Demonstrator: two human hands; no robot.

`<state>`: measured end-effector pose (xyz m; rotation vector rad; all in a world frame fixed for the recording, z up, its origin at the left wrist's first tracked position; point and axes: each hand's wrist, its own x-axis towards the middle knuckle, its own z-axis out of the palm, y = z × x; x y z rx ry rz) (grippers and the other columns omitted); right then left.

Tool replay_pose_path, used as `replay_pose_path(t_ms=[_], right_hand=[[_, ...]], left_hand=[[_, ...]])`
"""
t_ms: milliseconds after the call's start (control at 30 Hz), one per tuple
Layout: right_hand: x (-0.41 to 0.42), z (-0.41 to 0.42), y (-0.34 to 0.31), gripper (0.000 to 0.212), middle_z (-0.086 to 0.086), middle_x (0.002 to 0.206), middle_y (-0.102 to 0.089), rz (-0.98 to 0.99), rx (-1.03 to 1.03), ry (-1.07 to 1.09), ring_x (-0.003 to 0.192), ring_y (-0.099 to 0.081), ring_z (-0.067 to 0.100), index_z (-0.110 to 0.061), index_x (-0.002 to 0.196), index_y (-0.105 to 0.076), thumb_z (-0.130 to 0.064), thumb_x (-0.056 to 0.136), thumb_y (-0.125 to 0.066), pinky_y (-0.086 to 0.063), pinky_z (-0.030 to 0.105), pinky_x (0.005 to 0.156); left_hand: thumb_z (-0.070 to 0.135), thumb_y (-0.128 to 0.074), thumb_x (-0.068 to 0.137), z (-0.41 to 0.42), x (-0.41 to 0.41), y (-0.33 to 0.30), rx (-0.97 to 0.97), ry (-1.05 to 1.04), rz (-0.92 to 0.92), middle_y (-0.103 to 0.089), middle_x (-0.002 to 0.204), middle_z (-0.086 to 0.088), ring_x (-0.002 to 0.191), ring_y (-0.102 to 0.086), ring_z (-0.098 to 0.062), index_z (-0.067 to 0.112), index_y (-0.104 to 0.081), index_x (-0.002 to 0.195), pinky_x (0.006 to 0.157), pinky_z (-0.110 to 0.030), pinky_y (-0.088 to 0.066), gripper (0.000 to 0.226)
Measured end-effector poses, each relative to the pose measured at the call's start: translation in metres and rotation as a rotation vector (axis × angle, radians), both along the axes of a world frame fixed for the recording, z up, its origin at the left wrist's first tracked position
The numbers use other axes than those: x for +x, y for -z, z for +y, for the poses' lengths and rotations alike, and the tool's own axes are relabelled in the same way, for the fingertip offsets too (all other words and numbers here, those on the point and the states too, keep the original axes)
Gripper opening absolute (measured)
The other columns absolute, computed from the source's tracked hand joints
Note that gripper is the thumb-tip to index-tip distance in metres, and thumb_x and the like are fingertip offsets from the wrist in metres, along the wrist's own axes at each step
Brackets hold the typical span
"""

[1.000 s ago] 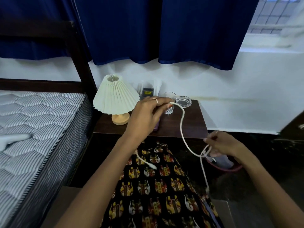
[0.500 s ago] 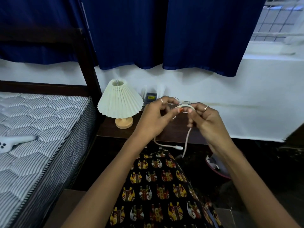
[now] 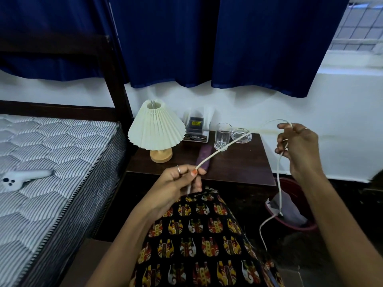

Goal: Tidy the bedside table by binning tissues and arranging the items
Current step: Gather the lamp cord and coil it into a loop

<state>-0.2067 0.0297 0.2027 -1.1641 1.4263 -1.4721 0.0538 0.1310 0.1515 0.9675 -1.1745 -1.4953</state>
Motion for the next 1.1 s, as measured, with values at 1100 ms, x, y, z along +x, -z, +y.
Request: replay_pose_path(t_ms=[1100], right_hand=[[0.034,0.048,-0.042,0.018,-0.025,0.067,-0.061,0.93,-0.409,-0.574,0.062,-0.057,-0.008,-0.027,0.098,-0.072,-0.031,0.092,-0.056,-0.039,0.011,0.059]], left_hand=[[0.0,-0.064,0.083,-0.063,-0.027,-0.04,-0.244,-0.138,-0.251,-0.075,0.077,0.004,0.075,-0.07,-0.007,0.007,-0.069,0.105,0.072,-0.015,-0.053,0.024]])
